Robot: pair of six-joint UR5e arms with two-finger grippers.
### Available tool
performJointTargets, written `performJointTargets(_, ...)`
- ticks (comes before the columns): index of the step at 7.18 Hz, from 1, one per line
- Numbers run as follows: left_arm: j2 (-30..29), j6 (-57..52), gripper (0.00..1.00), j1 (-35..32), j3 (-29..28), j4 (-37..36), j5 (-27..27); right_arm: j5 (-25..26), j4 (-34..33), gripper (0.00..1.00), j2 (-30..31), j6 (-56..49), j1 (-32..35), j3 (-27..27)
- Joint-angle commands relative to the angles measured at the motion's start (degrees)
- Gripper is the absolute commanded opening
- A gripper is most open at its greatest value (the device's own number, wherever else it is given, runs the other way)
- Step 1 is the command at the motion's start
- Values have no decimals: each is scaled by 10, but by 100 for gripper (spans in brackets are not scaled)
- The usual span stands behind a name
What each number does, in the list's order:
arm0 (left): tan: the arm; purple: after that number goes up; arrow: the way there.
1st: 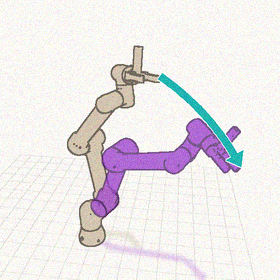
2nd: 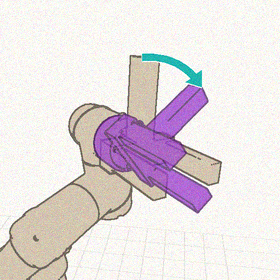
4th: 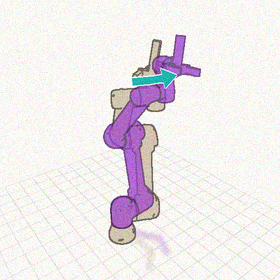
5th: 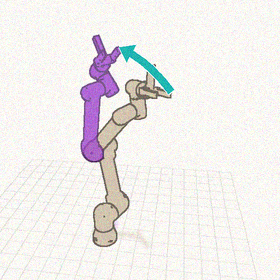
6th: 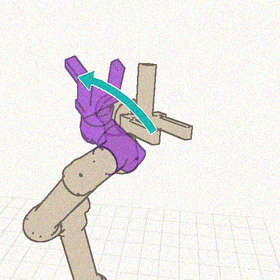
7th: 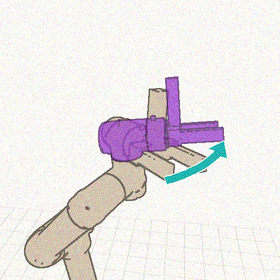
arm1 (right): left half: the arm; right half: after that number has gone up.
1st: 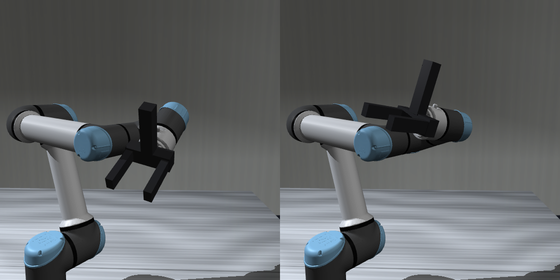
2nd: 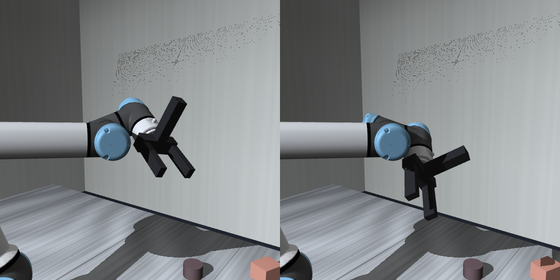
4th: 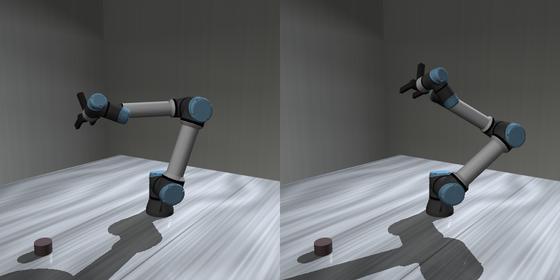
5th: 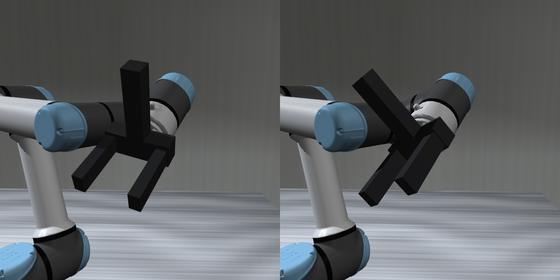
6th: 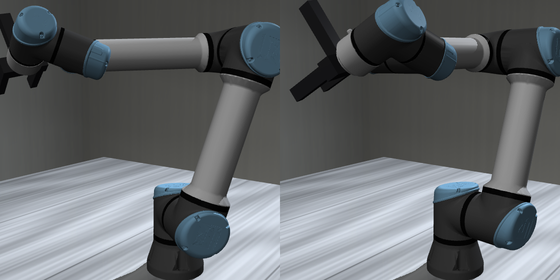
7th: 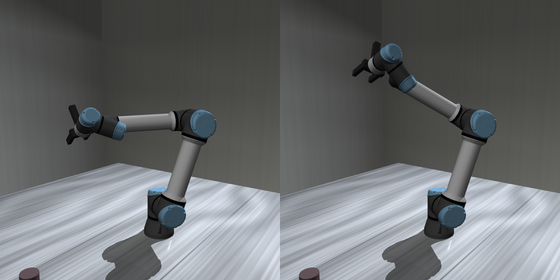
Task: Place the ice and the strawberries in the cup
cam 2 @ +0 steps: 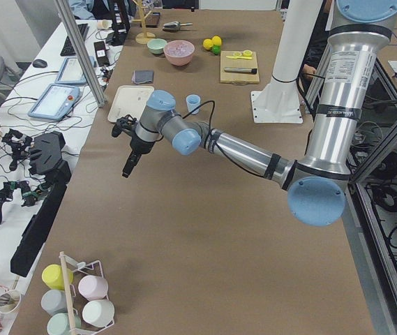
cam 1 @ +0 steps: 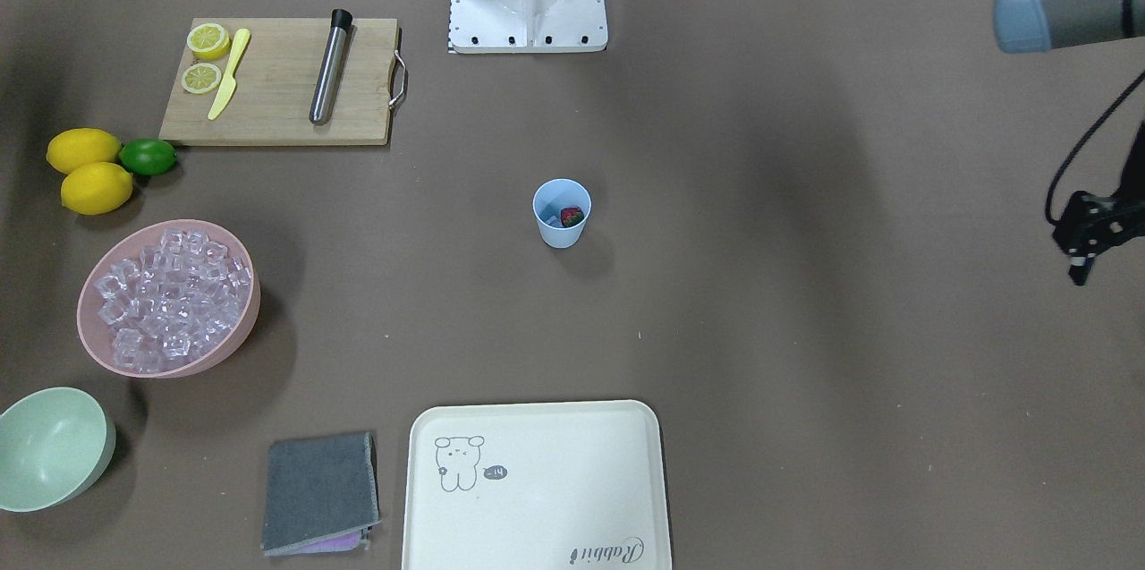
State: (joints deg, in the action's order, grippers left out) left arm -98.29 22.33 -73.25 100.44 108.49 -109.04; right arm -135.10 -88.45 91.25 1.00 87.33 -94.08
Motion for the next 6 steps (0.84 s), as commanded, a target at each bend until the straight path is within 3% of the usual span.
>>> performJointTargets(1,40,-161,98,-122,-27,-64,-147,11,0,99,17,-33,48,28)
performJointTargets(3,99,-232,98,-134,-74,-58,-158,12,0,99,30,-33,74,26)
performJointTargets(5,94,-232,98,-160,-88,-67,-243,12,-2,100,27,-24,74,25)
performJointTargets(6,98,-232,98,-166,-88,-67,-248,12,-2,99,27,-23,74,23)
